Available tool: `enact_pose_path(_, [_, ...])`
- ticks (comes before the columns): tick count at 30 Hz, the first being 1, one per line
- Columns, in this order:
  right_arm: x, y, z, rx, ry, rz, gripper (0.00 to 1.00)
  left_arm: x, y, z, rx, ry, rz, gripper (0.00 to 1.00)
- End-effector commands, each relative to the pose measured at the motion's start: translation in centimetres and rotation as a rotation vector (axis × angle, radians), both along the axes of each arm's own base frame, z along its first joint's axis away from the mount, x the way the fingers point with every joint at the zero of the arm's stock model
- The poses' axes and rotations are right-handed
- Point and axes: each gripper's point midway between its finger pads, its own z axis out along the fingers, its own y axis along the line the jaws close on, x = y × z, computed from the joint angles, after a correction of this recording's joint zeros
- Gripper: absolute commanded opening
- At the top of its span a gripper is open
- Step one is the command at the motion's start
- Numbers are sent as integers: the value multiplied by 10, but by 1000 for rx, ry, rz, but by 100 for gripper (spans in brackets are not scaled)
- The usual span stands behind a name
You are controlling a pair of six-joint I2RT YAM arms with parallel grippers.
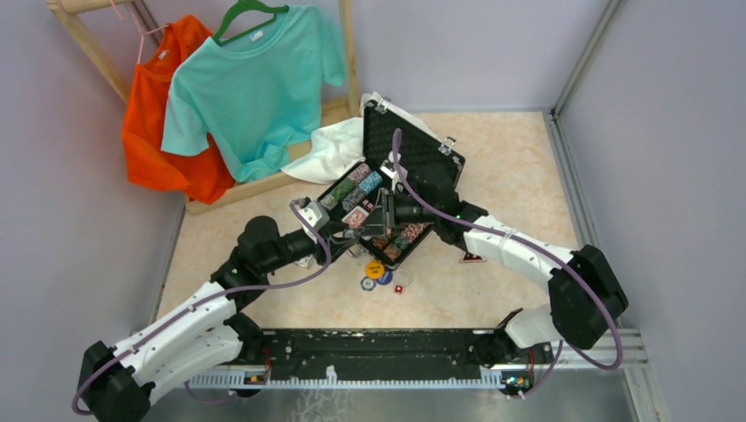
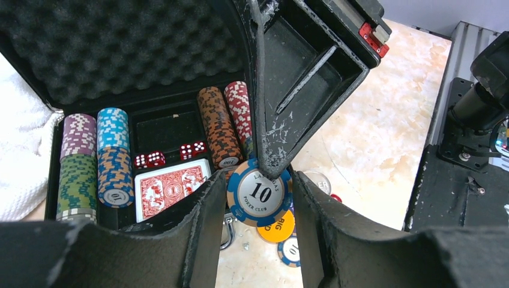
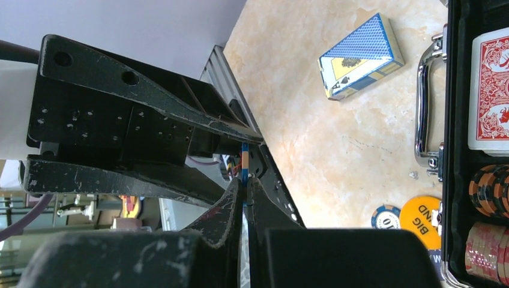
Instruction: Pack up texas hold em set
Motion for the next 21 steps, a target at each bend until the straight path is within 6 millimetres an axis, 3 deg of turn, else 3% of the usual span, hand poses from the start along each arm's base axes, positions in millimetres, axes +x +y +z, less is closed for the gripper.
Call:
enact_pose_path(1, [4,4,8,21,-58,10,0,0,0,17,-33,-45,6,51])
enact_pose_path(4, [14,2,6,8,-72,-26,0,10,11,24,-64,-40,102,55])
enact_pose_path(7, [33,-2,-5,-34,-100,-71,0,27,35,38,-151,-11,296,74])
enact_pose_path(11, [67,1,-15,-130,-187,-118,0,41,69,52,-246,47,521,87])
enact_pose_path(15, [107,10,-38,-276,-235,-145,0,52,90,50,-239,138,684,99])
enact_pose_path(21, [171,19,-67,-469,-362,-180,0,68,99,29,-240,338,723,99])
